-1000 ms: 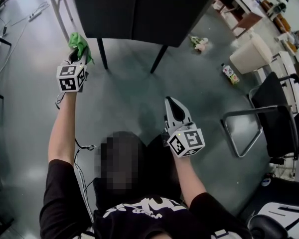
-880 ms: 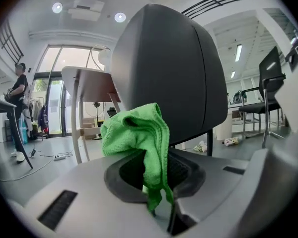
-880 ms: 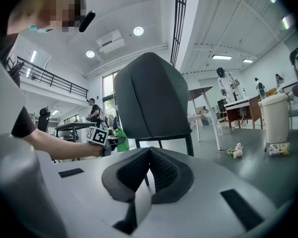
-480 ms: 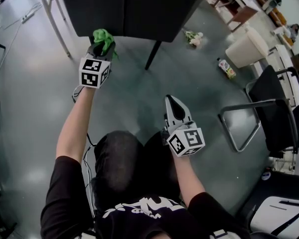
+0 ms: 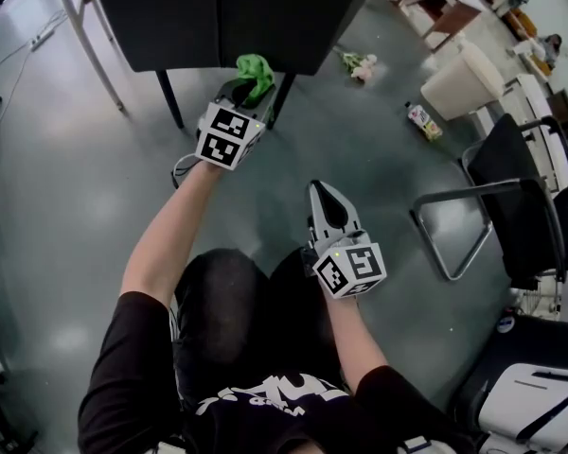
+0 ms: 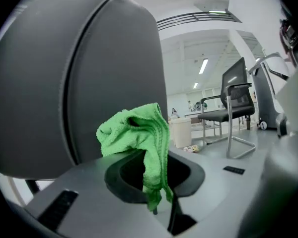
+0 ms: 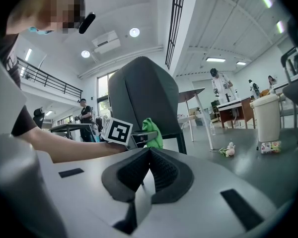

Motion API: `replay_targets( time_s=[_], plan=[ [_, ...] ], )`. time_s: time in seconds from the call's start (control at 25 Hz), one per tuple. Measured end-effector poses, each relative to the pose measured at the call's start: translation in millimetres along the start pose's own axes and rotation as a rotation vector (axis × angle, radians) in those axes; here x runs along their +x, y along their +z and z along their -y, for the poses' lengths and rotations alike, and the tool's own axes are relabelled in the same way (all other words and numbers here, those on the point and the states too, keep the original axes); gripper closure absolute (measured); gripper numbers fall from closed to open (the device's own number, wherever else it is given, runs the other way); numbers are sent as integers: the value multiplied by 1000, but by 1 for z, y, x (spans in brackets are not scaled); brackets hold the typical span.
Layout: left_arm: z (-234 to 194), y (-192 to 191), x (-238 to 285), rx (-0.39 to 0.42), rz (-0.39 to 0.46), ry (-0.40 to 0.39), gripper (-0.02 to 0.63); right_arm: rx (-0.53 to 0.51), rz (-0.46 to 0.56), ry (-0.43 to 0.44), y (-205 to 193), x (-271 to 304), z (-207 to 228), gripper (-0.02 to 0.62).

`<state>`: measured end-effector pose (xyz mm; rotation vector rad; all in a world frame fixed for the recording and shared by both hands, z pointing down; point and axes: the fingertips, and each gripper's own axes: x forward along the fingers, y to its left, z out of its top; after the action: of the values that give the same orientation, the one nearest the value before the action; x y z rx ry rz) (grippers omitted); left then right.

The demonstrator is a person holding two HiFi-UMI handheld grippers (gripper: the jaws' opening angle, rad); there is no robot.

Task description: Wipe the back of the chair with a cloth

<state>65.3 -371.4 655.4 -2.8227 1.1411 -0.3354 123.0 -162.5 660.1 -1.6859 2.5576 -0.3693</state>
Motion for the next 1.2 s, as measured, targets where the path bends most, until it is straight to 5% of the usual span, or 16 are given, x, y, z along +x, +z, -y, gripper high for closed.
replay_targets(
  time_s=[0.32, 0.52, 0.84, 1.2],
  plan=[
    [64, 16, 33, 61, 1, -169, 541, 5, 7, -37, -1, -5, 16, 598],
    [68, 20, 30, 58, 9, -174, 541, 2, 6, -32, 0, -3, 15, 598],
    [25, 5, -12, -3, 1, -79, 542, 12, 5, -17, -3, 1, 12, 598],
    [-53, -32, -108, -86, -24, 126, 541, 9, -3, 14, -7, 8, 6, 598]
  ],
)
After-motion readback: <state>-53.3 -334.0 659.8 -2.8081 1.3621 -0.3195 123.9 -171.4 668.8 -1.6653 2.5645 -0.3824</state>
